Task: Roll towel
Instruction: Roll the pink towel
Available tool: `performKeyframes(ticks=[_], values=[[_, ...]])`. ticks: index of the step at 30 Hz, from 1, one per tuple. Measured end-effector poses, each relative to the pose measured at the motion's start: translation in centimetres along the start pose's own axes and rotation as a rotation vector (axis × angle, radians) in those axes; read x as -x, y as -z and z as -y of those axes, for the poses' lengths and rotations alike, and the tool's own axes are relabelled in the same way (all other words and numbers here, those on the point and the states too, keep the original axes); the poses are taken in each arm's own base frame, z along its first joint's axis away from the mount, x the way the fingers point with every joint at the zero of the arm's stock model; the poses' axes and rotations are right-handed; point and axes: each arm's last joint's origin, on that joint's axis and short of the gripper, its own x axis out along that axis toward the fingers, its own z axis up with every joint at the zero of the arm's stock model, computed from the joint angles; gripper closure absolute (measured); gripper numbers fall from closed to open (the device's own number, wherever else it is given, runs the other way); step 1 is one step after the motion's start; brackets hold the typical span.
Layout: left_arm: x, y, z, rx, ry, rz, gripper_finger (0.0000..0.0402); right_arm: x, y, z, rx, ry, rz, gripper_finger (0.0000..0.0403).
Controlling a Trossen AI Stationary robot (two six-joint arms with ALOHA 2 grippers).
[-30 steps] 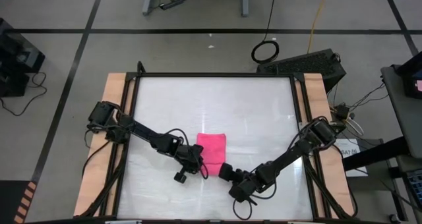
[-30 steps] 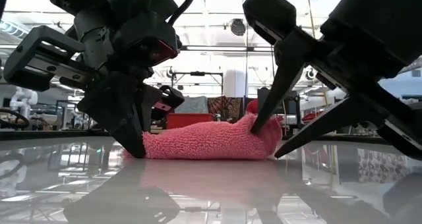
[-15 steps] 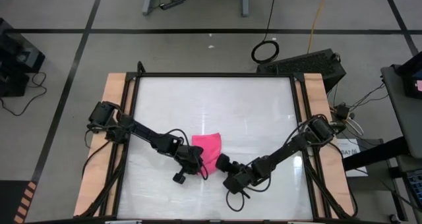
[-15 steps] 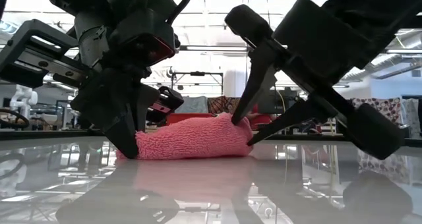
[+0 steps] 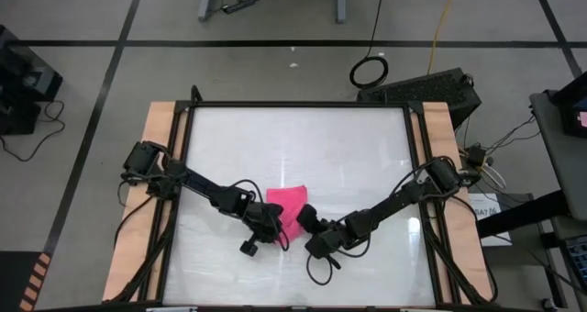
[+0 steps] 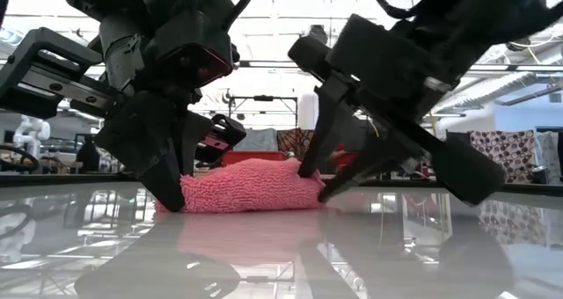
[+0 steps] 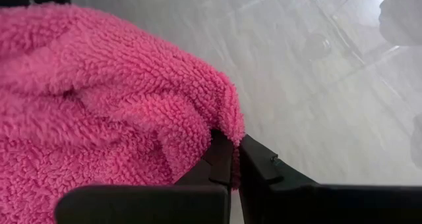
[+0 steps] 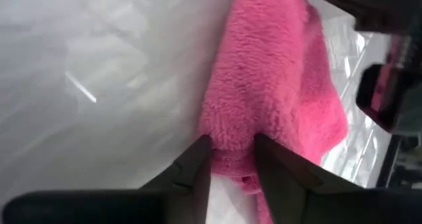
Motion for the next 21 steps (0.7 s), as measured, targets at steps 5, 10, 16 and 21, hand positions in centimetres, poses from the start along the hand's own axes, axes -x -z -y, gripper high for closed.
performKeyframes(ticks=[5, 10, 16, 21], values=[[0.0, 0.0, 0.0, 0.000, 0.000, 0.000, 0.0391, -0.2, 0.2, 0.2, -0.043, -0.013, 0.005, 0.0382], [0.0, 0.0, 0.0, 0.001, 0.003, -0.002, 0.0391, -0.4, 0.3, 0.4, -0.081, -0.049, 0.024, 0.0398], [0.1, 0.2, 0.1, 0.012, 0.012, -0.023, 0.0391, -0.2, 0.5, 0.9, -0.279, -0.179, 0.090, 0.0401], [1.2, 0.1, 0.4, 0.018, 0.005, -0.041, 0.0391, 1.4, 0.2, 1.7, -0.469, -0.289, 0.165, 0.0402]])
